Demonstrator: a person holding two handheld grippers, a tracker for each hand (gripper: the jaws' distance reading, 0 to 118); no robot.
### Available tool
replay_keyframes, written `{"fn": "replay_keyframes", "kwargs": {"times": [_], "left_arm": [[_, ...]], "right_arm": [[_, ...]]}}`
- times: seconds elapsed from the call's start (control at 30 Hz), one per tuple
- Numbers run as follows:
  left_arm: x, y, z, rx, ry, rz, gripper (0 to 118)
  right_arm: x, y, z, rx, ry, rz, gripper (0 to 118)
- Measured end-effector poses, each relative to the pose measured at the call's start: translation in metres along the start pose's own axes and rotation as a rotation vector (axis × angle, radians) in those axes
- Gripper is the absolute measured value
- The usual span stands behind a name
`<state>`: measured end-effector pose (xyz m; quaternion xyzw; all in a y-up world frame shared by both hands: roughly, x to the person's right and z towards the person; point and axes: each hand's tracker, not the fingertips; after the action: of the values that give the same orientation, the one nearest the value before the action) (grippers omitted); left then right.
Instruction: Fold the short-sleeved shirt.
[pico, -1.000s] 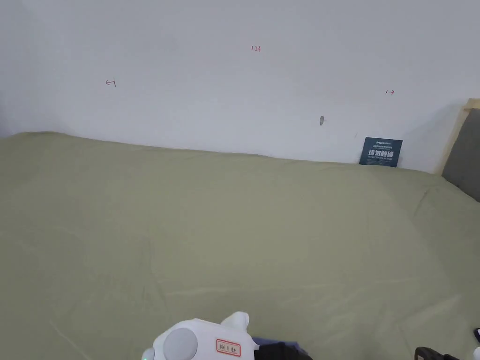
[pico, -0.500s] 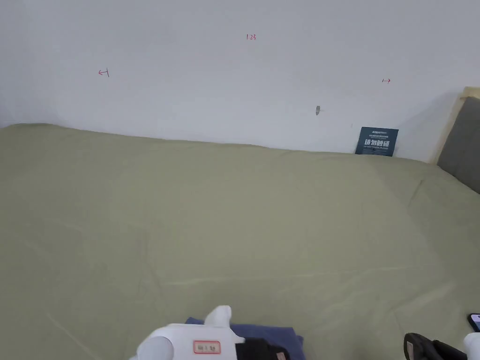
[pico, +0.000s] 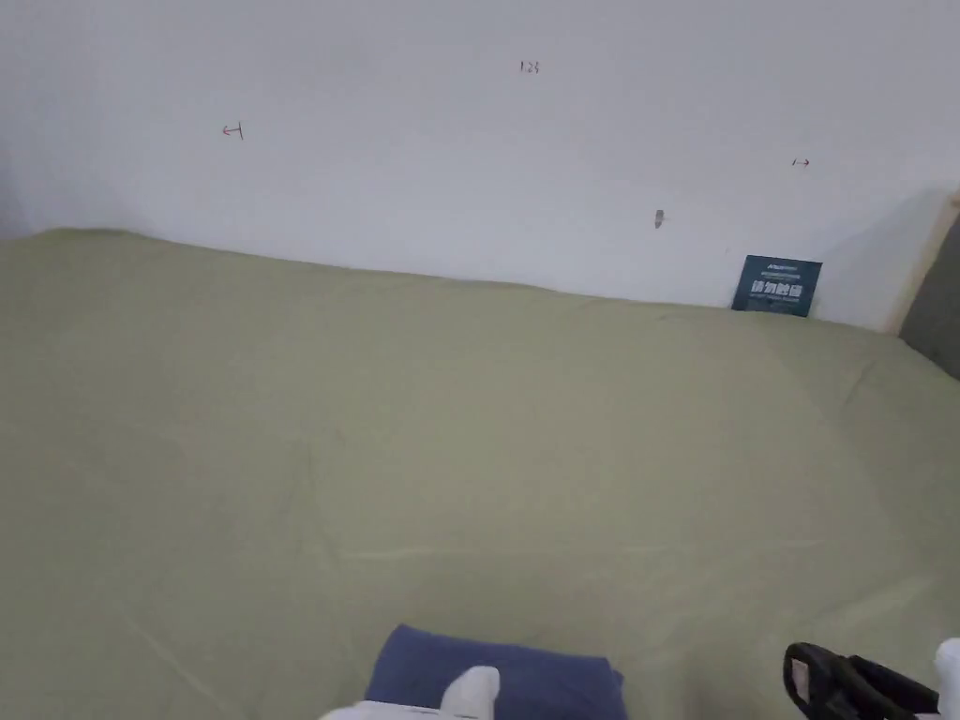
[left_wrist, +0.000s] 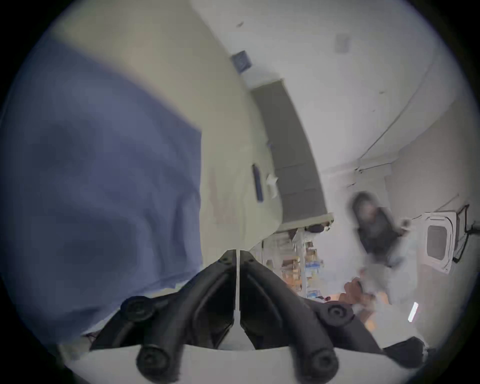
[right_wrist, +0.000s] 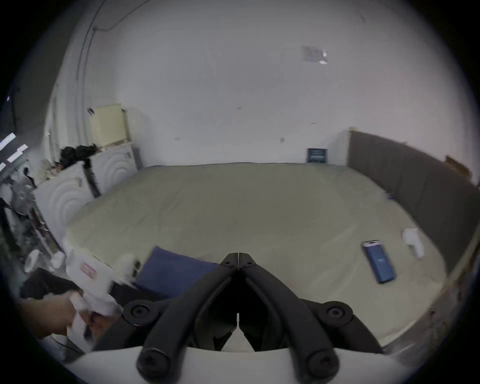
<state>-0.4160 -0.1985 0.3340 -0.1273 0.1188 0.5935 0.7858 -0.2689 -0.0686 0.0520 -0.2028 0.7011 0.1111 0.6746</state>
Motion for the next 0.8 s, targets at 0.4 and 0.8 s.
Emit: {"fn": "replay_keyframes", "kwargs": {"times": [0.4,0.8], "left_arm": [[-0.064,0.041,0.197,0.306,0.377,0.038,4],[-0.104,0.043,0.145,0.112,0.219,0.089,96]], "right_arm": [[-0.003,-0.069,-0.202,-0.474,0.821,-0.577,0],[0.049,-0.121,-0.232,-0.637,0.735,-0.69,0]]}}
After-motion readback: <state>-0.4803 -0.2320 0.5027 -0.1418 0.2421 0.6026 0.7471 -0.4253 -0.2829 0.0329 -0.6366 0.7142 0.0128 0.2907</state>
